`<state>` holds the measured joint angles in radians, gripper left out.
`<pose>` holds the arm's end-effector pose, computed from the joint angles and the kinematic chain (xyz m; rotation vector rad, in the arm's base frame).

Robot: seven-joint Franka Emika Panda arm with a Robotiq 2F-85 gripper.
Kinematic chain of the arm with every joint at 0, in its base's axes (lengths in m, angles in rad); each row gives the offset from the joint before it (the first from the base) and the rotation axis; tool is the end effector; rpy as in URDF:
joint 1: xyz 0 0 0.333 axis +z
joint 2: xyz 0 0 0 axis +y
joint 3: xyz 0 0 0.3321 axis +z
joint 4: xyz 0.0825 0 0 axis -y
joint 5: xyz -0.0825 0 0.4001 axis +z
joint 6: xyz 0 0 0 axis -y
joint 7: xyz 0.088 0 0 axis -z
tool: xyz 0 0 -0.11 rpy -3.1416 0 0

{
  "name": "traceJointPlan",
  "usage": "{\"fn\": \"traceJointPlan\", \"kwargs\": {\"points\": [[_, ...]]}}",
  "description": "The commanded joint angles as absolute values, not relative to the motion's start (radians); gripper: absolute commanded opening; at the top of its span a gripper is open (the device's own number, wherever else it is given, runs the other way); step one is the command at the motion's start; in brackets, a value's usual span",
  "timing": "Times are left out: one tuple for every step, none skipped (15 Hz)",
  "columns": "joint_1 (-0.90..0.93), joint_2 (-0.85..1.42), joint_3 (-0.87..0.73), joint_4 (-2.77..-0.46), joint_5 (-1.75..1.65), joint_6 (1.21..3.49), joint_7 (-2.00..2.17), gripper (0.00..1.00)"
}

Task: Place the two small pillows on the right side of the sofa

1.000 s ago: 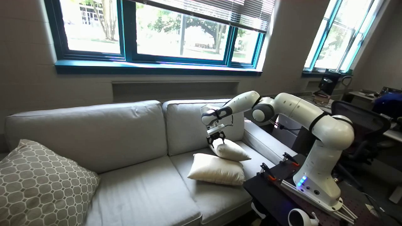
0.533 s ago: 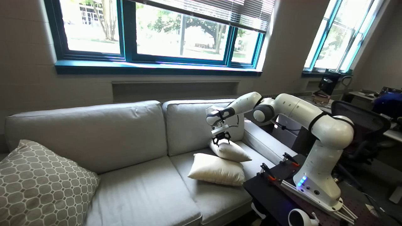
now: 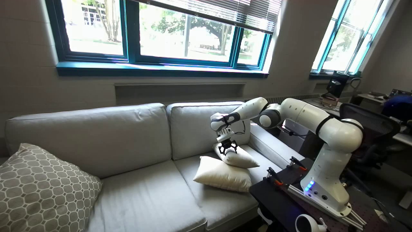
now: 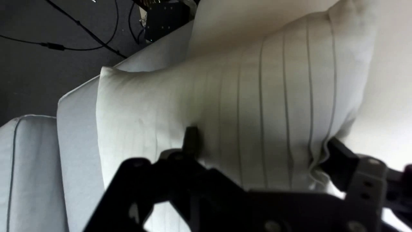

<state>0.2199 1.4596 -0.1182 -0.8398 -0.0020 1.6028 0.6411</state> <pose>0.6846 0.0966 -0.0546 2.5619 -0.6218 -0.8066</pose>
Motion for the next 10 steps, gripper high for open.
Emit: {"fn": "traceJointPlan", "kwargs": {"points": [[0.186, 1.466, -0.095, -0.828, 0.002, 1.535, 0.656, 0.60], [0.180, 1.467, -0.095, -0.824, 0.002, 1.530, 0.657, 0.53], [0.176, 1.466, -0.095, -0.823, 0.001, 1.526, 0.657, 0.44], [0.172, 1.466, -0.096, -0.823, 0.001, 1.524, 0.659, 0.38], [0.169, 1.465, -0.097, -0.822, 0.000, 1.524, 0.661, 0.31], [0.165, 1.464, -0.098, -0.818, 0.000, 1.523, 0.663, 0.23], [0.164, 1.464, -0.101, -0.814, -0.002, 1.524, 0.667, 0.17], [0.162, 1.463, -0.107, -0.804, -0.004, 1.524, 0.674, 0.10], [0.155, 1.463, -0.112, -0.790, -0.004, 1.526, 0.685, 0.02], [0.149, 1.468, -0.119, -0.768, -0.004, 1.525, 0.695, 0.01]]}}
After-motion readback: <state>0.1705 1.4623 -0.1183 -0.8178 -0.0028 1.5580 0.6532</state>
